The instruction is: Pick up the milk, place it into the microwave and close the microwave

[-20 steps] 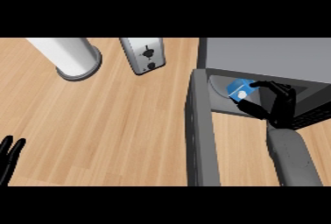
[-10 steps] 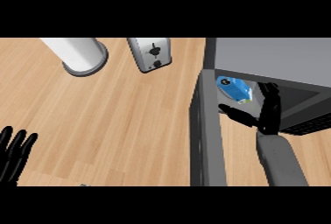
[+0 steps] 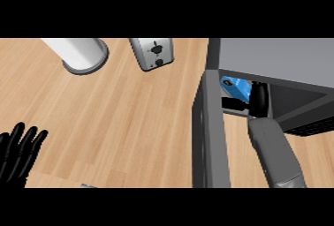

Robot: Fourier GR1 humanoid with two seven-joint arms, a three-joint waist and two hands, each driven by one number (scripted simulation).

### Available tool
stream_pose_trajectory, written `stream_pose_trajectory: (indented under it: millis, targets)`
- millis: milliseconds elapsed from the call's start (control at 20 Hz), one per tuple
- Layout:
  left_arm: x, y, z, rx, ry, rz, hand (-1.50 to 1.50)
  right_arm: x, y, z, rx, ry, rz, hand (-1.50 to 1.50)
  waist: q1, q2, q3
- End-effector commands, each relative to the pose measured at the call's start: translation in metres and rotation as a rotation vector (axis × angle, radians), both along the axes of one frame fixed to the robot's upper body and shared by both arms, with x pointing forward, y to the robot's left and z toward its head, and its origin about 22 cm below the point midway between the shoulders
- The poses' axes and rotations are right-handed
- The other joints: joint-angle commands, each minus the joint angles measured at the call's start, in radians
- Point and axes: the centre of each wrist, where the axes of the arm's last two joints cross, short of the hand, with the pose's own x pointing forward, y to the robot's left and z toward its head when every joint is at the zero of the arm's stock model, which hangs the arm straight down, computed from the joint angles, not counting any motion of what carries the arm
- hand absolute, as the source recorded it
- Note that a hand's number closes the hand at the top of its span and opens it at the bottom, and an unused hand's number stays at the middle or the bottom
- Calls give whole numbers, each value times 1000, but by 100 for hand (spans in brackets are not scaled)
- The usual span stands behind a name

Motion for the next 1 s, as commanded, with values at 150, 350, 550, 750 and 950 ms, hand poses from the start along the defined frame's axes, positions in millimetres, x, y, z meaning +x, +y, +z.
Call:
stream_pose_trajectory:
  millis: [150, 350, 550, 750, 950]
  targets:
    - [5, -13, -8, -17, 31, -2, -150, 52, 1, 47, 41, 217, -24, -150, -29, 6, 1]
    - [0, -17, -4, -10, 14, -4, -150, 64, -2, 58, 62, 260, -13, -150, -33, 3, 3]
    - [5, -26, -4, -11, -3, 15, -150, 68, 7, 58, 91, 304, 53, -150, -60, 0, 3]
    - [3, -34, 0, -16, 12, 15, -150, 68, 3, 53, 102, 294, 57, -150, -69, -1, 4]
    - [12, -37, -1, -2, 13, 26, -150, 60, -3, 37, 133, 285, 89, -150, -103, -6, 3]
